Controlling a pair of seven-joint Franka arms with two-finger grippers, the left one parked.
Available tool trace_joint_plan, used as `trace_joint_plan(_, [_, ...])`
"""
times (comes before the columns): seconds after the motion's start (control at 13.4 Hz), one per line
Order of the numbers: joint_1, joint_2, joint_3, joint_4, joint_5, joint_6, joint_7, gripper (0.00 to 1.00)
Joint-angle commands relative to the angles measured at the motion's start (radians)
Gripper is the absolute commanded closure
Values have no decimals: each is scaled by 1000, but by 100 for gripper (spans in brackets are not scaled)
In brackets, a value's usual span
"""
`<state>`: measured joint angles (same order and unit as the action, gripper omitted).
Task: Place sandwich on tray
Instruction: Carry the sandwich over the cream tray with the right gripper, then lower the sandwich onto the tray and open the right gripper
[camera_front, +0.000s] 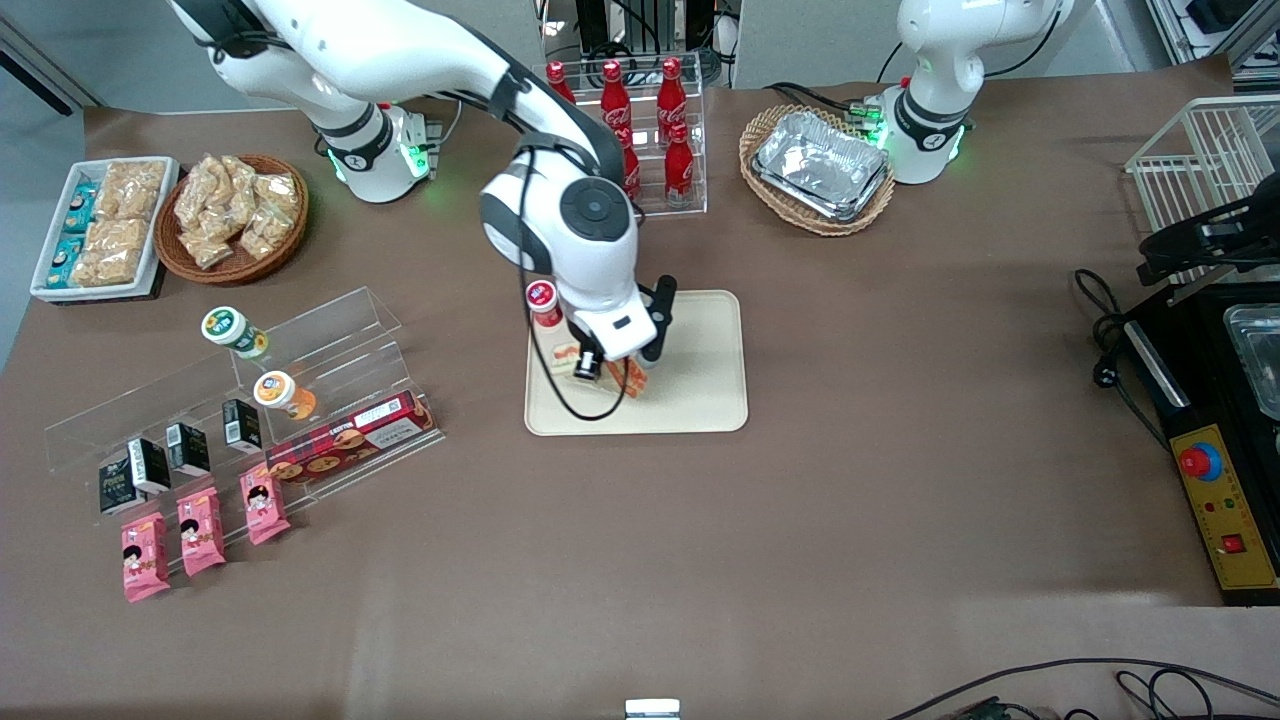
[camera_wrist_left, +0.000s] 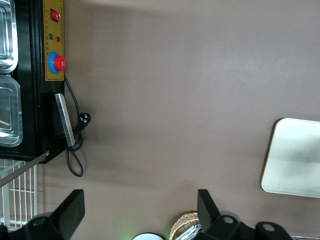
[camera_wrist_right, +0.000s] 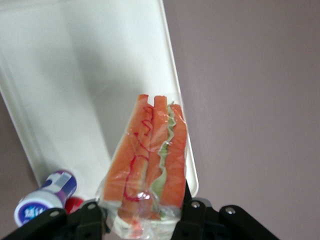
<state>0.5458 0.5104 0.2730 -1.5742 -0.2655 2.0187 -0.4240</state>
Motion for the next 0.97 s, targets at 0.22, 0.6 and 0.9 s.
trace_joint_plan(0.22, [55,129,-2,25,-93,106,-36,48])
trace_joint_plan(0.6, [69,174,-5,25,-136,153,-58,48])
trace_joint_plan(0.9, [66,186,-6,23,-185,192,-61,47])
